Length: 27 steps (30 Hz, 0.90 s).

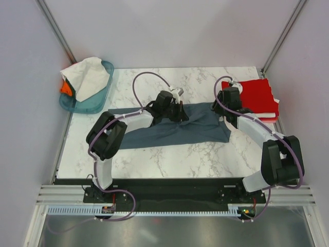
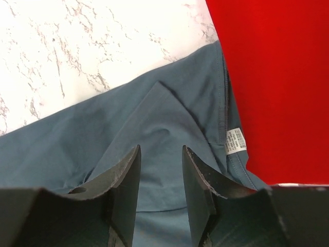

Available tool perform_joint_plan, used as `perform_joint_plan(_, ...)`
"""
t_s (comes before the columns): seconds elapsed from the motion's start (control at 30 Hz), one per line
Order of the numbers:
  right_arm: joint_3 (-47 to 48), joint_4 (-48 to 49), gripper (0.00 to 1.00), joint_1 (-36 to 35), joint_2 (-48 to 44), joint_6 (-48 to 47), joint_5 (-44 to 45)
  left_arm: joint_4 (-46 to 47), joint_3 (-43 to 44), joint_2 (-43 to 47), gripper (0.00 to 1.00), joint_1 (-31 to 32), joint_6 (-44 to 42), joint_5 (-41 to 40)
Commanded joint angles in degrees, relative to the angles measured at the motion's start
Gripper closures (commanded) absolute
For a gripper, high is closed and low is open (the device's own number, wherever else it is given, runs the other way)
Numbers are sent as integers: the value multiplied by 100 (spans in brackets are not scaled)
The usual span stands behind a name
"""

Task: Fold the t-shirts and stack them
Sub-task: Fold the tshirt

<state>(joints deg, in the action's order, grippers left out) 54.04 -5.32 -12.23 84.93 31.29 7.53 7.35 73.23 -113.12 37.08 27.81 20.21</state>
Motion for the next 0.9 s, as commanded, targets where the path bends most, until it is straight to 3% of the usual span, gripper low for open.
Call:
perform_joint_plan(0.0,72,-74,54,19,112,0,29,609,-256,422,98,106,-57,203)
perform_joint_plan(0.13,299,-30,45,10,410,-26,-41,890,-573,563,98,255,-48,212)
perform_joint_plan(0.33,1133,-232,51,10,1280,-255,-313,961,-924,712,98,282,40,115)
perform_joint_plan(0.5,1644,-478,47,-7,1948,-430,-638,952,-1048,660,98,282,101,133)
perform_joint_plan(0.87,1741,-487,46,-122,2476,-589,-577,1382,-1461,510,98,317,541,71)
